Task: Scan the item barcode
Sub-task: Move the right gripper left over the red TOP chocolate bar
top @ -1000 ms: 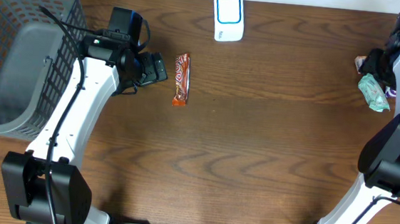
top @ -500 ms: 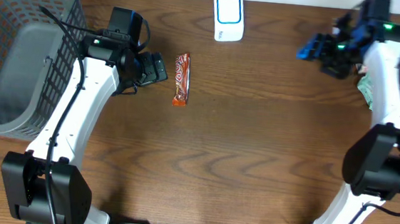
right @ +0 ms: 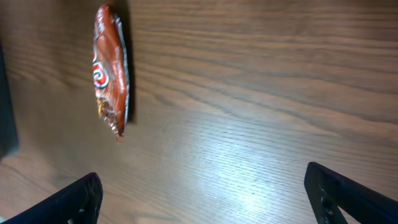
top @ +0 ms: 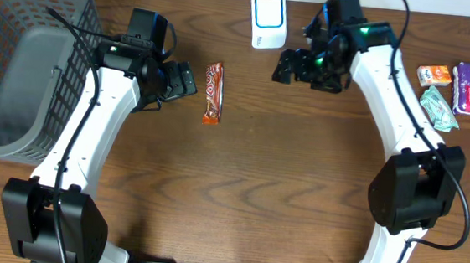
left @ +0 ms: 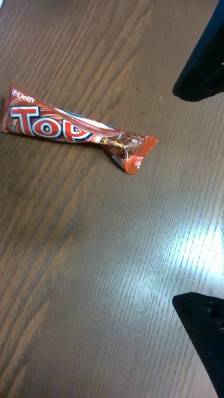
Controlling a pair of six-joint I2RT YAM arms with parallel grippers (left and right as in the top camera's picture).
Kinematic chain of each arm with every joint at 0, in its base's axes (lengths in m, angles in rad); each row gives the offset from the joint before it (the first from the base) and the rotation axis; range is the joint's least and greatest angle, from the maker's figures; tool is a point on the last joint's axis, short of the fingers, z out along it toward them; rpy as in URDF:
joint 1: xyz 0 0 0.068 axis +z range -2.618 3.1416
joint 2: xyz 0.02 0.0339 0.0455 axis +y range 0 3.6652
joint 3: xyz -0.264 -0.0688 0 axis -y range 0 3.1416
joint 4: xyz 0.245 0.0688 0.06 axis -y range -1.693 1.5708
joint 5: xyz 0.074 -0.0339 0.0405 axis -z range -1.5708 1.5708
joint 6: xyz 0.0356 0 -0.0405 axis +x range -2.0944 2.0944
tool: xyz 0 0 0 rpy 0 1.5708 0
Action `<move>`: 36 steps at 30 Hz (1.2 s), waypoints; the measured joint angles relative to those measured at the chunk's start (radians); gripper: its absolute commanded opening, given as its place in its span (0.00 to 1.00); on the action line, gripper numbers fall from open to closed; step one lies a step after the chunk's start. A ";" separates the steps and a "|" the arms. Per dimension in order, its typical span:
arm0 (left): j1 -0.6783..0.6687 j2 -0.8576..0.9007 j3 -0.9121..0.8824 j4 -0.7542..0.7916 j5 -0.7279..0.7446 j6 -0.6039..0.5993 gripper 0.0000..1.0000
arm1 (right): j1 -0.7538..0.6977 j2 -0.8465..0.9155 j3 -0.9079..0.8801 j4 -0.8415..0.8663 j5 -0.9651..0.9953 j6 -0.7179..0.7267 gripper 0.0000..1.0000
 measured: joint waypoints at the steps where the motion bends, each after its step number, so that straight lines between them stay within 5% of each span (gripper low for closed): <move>1: 0.000 0.000 0.000 0.000 0.000 0.000 0.98 | 0.011 0.000 0.000 0.000 0.002 0.000 0.99; 12: 0.000 0.000 0.000 0.000 0.000 0.000 0.98 | 0.094 0.000 0.000 0.019 0.003 0.061 0.99; 24: 0.000 0.000 0.000 0.000 0.000 0.000 0.98 | 0.208 0.000 -0.098 0.343 0.018 0.225 0.99; 36: 0.000 0.000 0.000 0.000 0.000 0.000 0.98 | 0.209 0.070 -0.119 0.476 -0.004 0.315 0.97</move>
